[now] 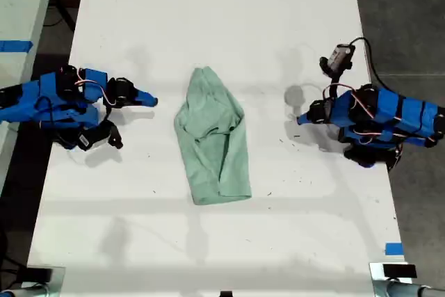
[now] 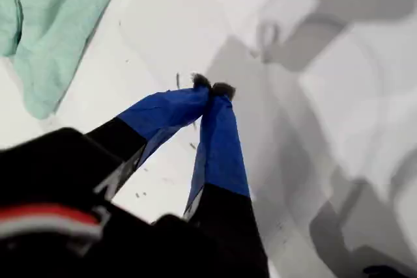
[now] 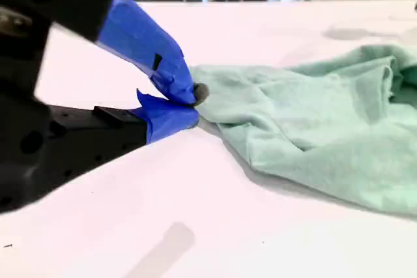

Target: Fold t shirt

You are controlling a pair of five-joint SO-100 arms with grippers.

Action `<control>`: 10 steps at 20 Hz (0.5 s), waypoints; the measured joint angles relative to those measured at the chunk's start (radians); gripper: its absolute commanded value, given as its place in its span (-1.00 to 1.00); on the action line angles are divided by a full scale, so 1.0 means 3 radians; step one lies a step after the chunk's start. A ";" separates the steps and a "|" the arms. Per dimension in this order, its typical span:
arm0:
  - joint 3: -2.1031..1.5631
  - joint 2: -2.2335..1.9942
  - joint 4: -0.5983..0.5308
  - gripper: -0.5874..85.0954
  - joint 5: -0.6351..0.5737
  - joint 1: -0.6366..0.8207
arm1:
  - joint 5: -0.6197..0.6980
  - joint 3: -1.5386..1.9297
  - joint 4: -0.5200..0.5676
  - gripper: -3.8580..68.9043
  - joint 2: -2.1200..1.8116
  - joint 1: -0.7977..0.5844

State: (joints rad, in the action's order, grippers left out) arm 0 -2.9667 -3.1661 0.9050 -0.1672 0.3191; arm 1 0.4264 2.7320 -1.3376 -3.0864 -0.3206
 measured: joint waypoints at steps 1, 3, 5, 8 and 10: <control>0.0542 0.0660 0.0148 -0.99 0.0102 -0.0199 | -0.0061 -0.0414 -0.0005 -0.87 0.0537 0.0082; 0.1769 0.2035 0.0491 -0.99 0.0332 -0.0588 | -0.0245 -0.1294 -0.0143 -0.91 0.1493 0.0373; 0.2991 0.3324 0.0982 -0.99 0.0665 -0.0997 | -0.0460 -0.2112 -0.0373 -0.91 0.2357 0.0752; 0.5077 0.5262 0.1687 -0.66 0.0885 -0.1508 | -0.0619 -0.3431 -0.0844 -0.63 0.3728 0.1258; 0.5957 0.6115 0.1754 -0.47 0.0997 -0.1682 | -0.0654 -0.4147 -0.0915 -0.50 0.4479 0.1483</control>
State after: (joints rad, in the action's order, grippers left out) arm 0 -1.1796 -1.3315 1.4312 0.1319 -0.1856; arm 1 0.2301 1.4880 -1.6122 -1.7426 0.1243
